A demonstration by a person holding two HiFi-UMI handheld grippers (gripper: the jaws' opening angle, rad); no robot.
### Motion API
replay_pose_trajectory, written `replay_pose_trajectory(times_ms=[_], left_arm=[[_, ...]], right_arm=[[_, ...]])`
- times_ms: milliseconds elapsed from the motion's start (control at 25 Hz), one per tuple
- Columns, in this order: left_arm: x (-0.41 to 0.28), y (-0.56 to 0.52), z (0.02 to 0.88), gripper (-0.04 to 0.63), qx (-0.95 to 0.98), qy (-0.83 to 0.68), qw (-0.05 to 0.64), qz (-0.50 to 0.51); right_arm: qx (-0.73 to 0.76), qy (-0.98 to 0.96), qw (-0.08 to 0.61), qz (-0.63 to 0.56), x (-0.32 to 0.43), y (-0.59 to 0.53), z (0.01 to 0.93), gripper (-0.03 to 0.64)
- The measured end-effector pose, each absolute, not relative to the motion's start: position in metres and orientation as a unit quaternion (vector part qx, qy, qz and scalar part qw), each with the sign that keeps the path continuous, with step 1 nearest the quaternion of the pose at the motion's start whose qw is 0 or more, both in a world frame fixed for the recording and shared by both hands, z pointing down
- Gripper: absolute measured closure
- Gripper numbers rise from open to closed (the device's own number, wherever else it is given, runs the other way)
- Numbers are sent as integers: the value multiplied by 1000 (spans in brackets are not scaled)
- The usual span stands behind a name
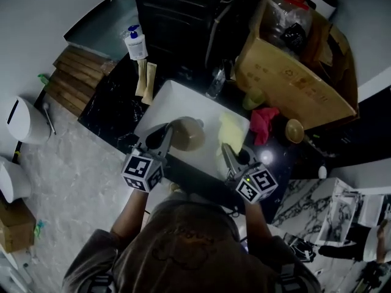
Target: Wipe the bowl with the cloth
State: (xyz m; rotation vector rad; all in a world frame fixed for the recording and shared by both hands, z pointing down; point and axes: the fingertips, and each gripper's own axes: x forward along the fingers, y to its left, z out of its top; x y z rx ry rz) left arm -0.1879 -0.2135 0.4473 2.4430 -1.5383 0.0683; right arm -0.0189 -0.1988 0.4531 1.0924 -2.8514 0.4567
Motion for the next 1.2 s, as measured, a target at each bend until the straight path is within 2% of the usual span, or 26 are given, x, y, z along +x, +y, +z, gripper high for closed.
replay_pose_trajectory(times_ms=[200,840,1200], left_arm=[[-162,-223,442,571,870,-477,117,36],[-85,-221,465,571,940,-182,156,242],[-67,-221,475,568,933,-144,166,285]], right_arm=[[357,-924,54,124,-12,-218,458,586],[176,-964,191,51,-29,-221,484,586],[151,-961,230,27,-25,-203,495,589]])
